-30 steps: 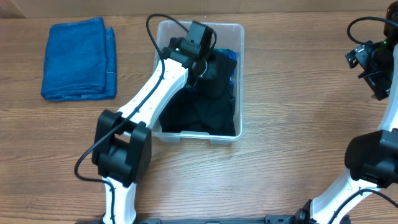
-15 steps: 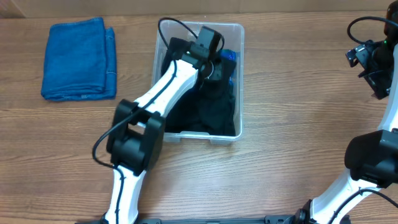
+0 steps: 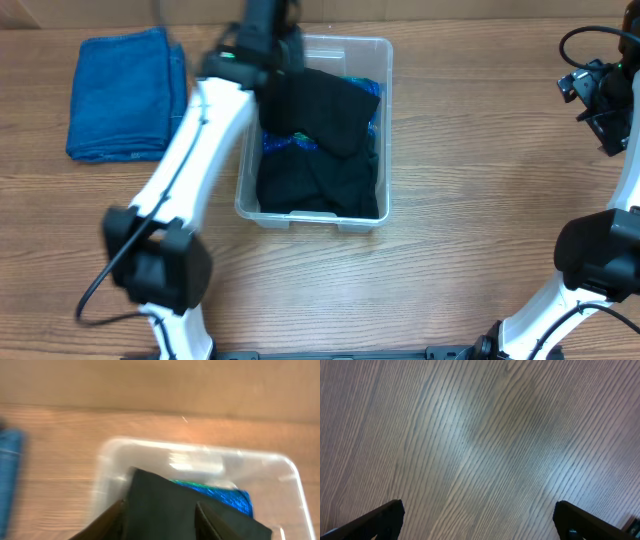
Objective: Pack container
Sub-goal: 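Raise the left gripper out of the bin and move it to the teal towel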
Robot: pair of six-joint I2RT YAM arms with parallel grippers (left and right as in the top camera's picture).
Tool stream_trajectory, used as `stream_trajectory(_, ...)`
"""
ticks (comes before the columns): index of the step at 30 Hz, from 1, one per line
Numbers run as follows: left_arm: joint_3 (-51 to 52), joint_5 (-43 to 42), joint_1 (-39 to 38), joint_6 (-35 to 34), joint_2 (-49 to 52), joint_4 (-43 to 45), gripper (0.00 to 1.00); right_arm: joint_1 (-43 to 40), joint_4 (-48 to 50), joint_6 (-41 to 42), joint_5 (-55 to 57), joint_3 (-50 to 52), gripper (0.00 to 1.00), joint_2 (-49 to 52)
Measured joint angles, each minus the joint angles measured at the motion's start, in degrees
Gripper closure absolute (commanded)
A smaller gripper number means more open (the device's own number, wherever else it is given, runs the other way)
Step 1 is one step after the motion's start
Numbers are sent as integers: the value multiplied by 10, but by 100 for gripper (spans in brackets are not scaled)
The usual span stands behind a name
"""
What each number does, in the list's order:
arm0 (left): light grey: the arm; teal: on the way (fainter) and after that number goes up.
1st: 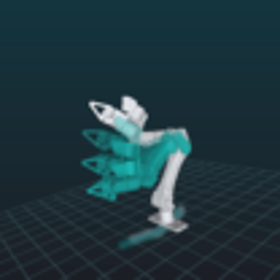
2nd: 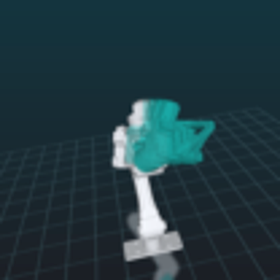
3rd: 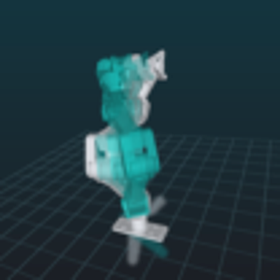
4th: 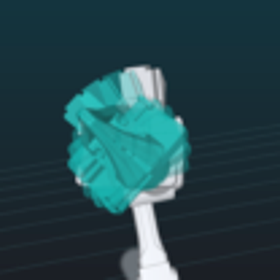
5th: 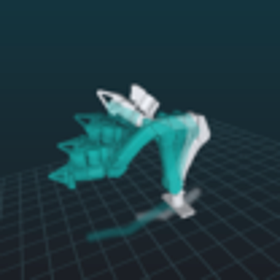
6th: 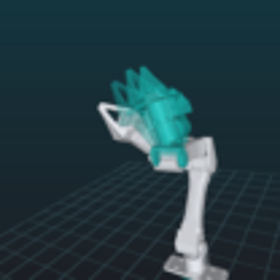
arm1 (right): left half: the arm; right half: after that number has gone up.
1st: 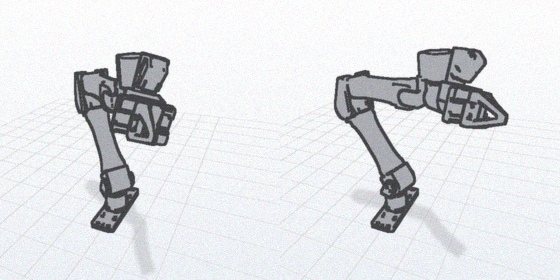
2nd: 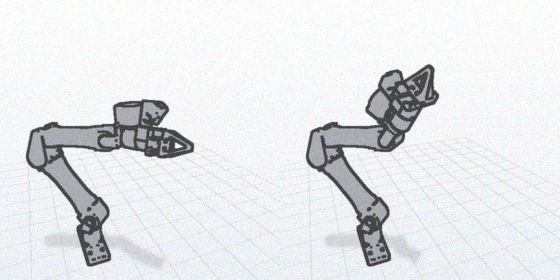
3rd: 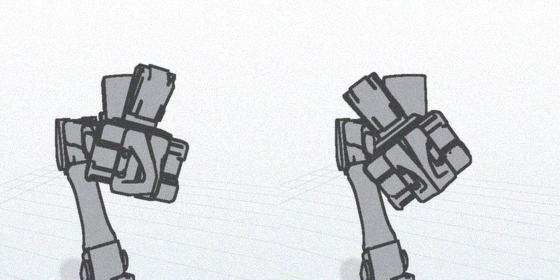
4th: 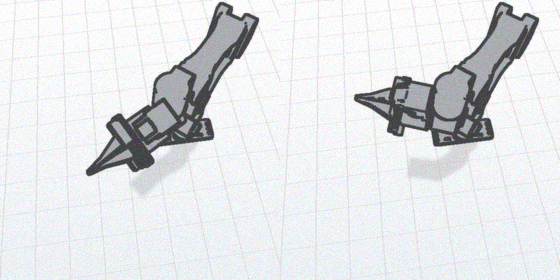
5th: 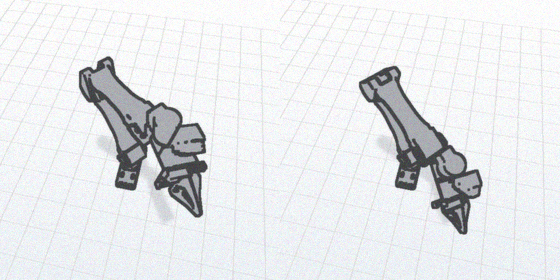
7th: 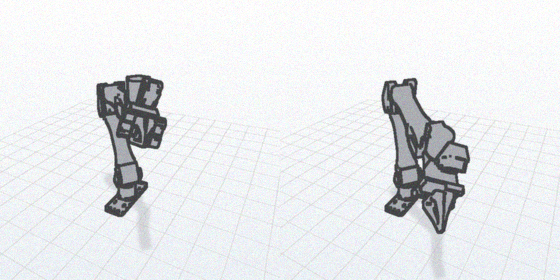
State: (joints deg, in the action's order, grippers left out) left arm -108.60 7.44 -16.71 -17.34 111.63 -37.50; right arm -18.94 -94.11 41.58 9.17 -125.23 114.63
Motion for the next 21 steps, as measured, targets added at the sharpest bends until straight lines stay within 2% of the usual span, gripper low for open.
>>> stream_trajectory(2, -7, 6, 36, 10, -29, -38, 0, 0, 0, 0, 0, 0, 0, 0)
stream_trajectory(7, -7, 12, 148, -3, -31, -146, 0, 0, 0, 0, 0, 0, 0, 0)
stream_trajectory(10, -7, 13, 239, -4, -29, -179, 2, 0, 0, 0, 0, 0, 0, 0)
stream_trajectory(12, -4, 13, 283, 16, -29, -192, 20, 0, 0, 0, 0, 0, 0, 0)
stream_trajectory(13, -2, 12, 302, 29, -28, -200, 35, 0, 0, 0, 0, 0, 0, 0)
stream_trajectory(14, 2, 11, 316, 37, -26, -205, 51, 0, 0, 0, 0, 0, 0, 0)
stream_trajectory(15, 3, 10, 332, 43, -21, -216, 80, 0, 0, 0, 0, 0, 0, 0)
stream_trajectory(16, 4, 9, 342, 45, -13, -221, 96, 0, 0, 0, 0, 0, 0, 0)
stream_trajectory(21, 7, -2, 356, 56, 64, -229, 96, 0, 0, 0, 0, 0, 0, 0)
